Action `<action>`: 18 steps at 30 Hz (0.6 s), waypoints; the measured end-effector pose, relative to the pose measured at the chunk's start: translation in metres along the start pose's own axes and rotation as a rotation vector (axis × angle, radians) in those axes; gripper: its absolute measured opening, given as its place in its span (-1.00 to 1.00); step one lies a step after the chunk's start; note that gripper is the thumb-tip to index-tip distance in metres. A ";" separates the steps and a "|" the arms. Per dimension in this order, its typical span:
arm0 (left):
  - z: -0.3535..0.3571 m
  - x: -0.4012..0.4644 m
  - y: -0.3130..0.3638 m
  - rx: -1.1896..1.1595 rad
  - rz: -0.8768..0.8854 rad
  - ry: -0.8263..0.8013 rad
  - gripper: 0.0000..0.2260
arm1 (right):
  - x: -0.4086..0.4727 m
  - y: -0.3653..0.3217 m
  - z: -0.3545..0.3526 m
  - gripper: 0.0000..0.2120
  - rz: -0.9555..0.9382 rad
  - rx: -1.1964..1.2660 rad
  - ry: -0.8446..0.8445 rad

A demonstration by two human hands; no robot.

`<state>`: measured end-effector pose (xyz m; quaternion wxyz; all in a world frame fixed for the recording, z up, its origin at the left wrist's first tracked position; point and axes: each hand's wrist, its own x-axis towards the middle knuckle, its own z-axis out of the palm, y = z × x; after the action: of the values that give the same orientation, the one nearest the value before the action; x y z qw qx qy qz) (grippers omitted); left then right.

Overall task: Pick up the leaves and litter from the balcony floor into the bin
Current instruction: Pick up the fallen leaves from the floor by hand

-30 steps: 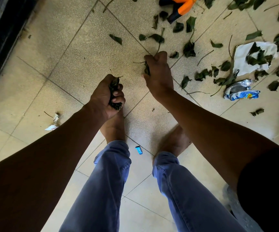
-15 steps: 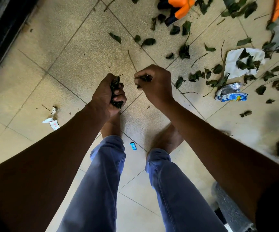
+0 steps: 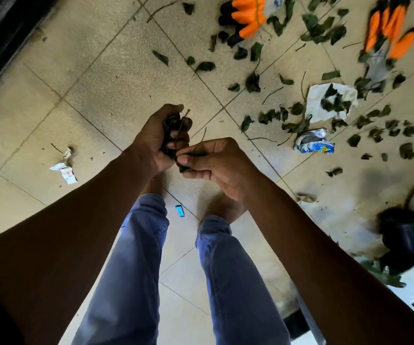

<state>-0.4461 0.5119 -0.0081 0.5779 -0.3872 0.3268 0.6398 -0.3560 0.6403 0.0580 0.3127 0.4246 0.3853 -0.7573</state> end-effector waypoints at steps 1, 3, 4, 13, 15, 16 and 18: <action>0.005 -0.003 -0.002 0.035 0.001 0.002 -0.74 | 0.000 -0.001 -0.002 -0.79 0.017 0.001 0.010; 0.009 -0.003 -0.006 0.086 0.029 0.009 -0.76 | -0.002 -0.003 -0.006 -0.81 0.038 0.011 0.037; 0.011 -0.002 -0.009 0.102 0.047 0.013 -0.76 | -0.003 -0.003 -0.008 -0.82 0.042 0.016 0.050; 0.036 0.009 -0.040 0.375 0.404 0.341 -0.89 | -0.010 0.014 -0.004 -0.87 -0.041 -0.048 0.412; 0.030 0.019 -0.049 0.451 0.474 0.421 -0.83 | -0.010 0.022 -0.002 -0.85 -0.127 -0.149 0.521; 0.032 0.020 -0.055 0.479 0.504 0.429 -0.80 | -0.010 0.026 -0.001 -0.84 -0.168 -0.209 0.569; 0.036 0.023 -0.065 0.503 0.594 0.432 -0.80 | -0.012 0.033 -0.001 -0.78 -0.237 -0.312 0.664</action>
<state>-0.3863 0.5620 -0.0085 0.3638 -0.2486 0.6825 0.5831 -0.3237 0.6258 0.0573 0.1421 0.5467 0.6226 -0.5416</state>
